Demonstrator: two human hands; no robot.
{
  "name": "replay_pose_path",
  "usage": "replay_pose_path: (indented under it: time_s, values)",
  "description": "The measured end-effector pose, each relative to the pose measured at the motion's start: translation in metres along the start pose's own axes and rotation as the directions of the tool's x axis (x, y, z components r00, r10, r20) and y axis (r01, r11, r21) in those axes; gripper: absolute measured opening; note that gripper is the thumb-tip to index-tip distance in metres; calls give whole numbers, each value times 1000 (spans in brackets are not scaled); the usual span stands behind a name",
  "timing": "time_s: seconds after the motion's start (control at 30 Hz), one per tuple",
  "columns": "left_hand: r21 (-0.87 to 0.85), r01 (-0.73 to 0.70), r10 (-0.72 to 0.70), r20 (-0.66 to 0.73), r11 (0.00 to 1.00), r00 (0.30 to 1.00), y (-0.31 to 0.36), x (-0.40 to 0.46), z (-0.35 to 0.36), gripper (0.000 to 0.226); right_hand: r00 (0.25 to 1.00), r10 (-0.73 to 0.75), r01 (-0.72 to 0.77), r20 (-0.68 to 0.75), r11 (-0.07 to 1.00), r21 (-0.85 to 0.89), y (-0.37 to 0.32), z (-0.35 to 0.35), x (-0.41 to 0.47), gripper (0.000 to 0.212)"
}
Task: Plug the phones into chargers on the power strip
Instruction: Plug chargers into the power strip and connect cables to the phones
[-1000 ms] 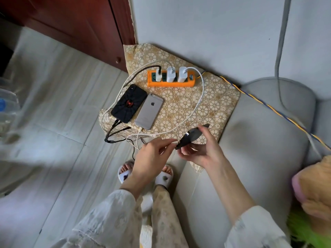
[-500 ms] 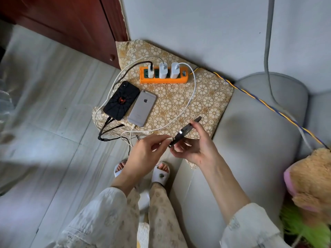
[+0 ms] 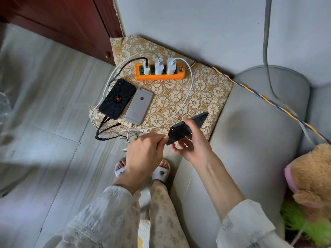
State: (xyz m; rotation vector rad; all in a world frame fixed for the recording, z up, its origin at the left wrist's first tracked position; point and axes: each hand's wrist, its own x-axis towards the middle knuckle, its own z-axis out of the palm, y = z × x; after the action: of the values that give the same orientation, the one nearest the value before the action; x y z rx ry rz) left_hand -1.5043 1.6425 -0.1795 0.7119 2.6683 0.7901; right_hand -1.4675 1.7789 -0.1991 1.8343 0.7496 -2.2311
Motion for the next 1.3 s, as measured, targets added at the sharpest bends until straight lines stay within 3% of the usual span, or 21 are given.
replay_pose_path:
  time_s: [0.07,0.13,0.27,0.4,0.5,0.57,0.7,1.0,1.3]
  values:
    - [-30,24,-23,30,999,999,-4,-5,8,17,1000,-7,7,-5,999,-52,-2,-1,3,29]
    - [-33,81,-74,161,996,984,-10,-10,16,19,999,-18,9,-51,986,-166,-5,1,7,33]
    - [87,141,-166,490,986,856,-31,-6,30,38,982,-68,-7,-177,919,-393,-5,-1,25,48]
    - [62,171,-182,293,983,939,-72,18,30,36,911,-256,-20,-323,756,-654,-2,0,68,82]
    - [326,83,-216,398,942,891,-107,41,29,65,858,-393,-51,-330,574,-817,0,17,90,87]
    - [474,-19,-225,452,880,863,-127,51,31,80,849,-444,-16,-287,520,-854,3,32,102,87]
    - [511,-90,-196,479,855,855,-154,63,32,88,838,-501,21,-217,428,-903,11,66,116,90]
    - [422,-7,-221,488,907,844,-157,65,43,77,808,-557,1,-194,331,-944,32,104,125,92]
    - [367,7,-216,533,930,818,-156,67,43,73,784,-614,95,-92,266,-959,39,97,124,72]
